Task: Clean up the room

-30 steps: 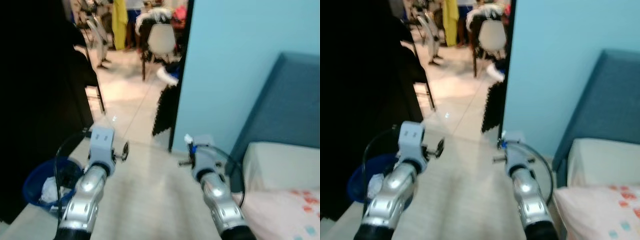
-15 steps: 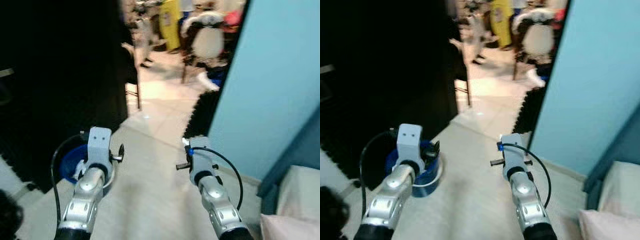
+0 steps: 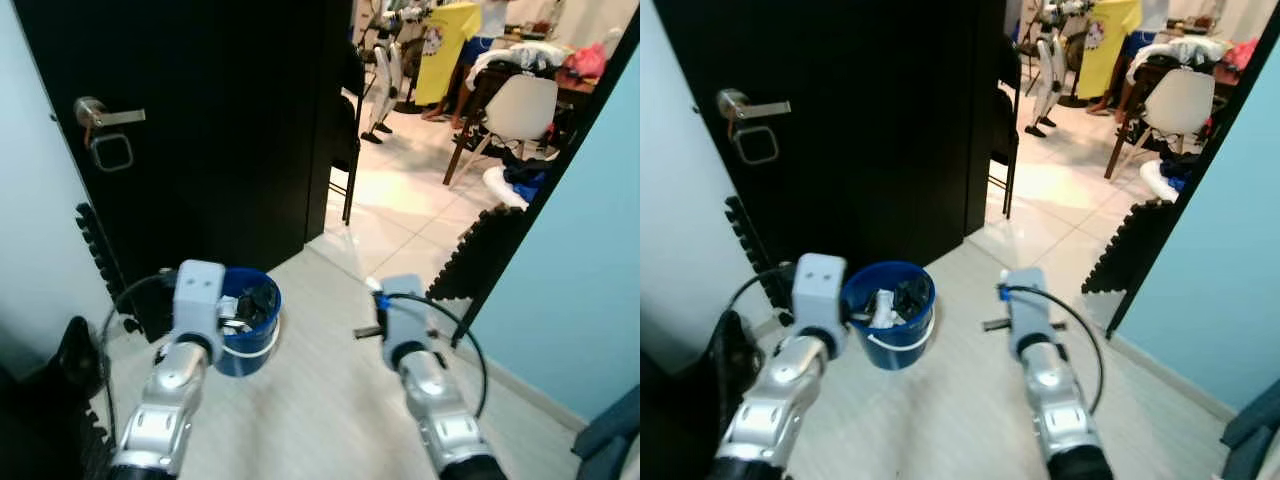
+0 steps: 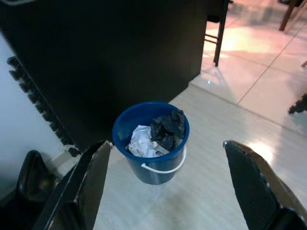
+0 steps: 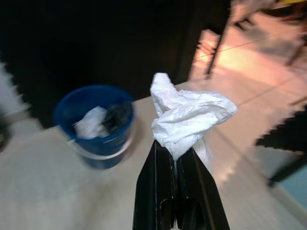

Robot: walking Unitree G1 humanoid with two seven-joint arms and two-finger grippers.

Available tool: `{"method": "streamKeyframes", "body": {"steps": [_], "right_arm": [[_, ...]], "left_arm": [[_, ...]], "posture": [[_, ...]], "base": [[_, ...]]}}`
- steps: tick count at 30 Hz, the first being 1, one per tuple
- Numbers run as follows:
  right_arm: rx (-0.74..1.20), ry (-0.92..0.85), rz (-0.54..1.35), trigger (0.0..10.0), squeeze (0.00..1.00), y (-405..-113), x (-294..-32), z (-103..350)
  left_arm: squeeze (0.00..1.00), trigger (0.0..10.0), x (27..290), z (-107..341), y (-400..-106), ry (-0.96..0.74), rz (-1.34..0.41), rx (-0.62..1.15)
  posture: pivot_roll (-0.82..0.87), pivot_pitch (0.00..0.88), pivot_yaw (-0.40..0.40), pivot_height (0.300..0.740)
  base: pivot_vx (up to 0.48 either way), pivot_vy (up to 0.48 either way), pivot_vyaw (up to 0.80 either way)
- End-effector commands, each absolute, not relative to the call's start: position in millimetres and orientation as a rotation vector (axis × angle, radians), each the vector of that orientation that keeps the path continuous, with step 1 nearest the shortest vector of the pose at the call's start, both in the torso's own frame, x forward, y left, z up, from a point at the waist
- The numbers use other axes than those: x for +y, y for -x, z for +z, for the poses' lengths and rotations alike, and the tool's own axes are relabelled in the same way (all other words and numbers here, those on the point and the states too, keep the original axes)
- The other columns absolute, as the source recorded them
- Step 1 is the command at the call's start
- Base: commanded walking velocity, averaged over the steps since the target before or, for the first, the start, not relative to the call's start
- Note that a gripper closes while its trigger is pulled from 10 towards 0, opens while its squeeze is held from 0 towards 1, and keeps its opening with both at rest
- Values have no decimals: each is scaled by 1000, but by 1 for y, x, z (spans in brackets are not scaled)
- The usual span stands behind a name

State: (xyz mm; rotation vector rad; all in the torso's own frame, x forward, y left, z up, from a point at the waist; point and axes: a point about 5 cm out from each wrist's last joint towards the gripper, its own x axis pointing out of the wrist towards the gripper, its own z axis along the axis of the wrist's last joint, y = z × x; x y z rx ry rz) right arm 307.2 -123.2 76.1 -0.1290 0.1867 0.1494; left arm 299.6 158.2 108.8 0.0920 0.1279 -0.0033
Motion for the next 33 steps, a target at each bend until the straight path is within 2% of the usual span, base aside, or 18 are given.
{"method": "streamKeyframes", "body": {"steps": [1,9,14,33], "right_arm": [[202,111,143,10000,0,-307,-126,75],[217,88,167,10000,0,-306,-125,73],[226,59,166,10000,0,-307,-124,74],[213,148,198,10000,0,-309,-119,73]], "left_arm": [[0,10000,156,111,-300,-84,-12,124],[0,10000,153,112,-300,-90,-36,128],[0,10000,151,114,-299,-83,-60,118],[0,10000,152,115,-299,-65,-68,107]], "posture": [[26,5,-57,740],[30,4,-57,740],[30,0,-57,740],[32,0,-64,740]], "base": [[0,0,800],[0,0,800],[0,0,0],[341,0,0]]}}
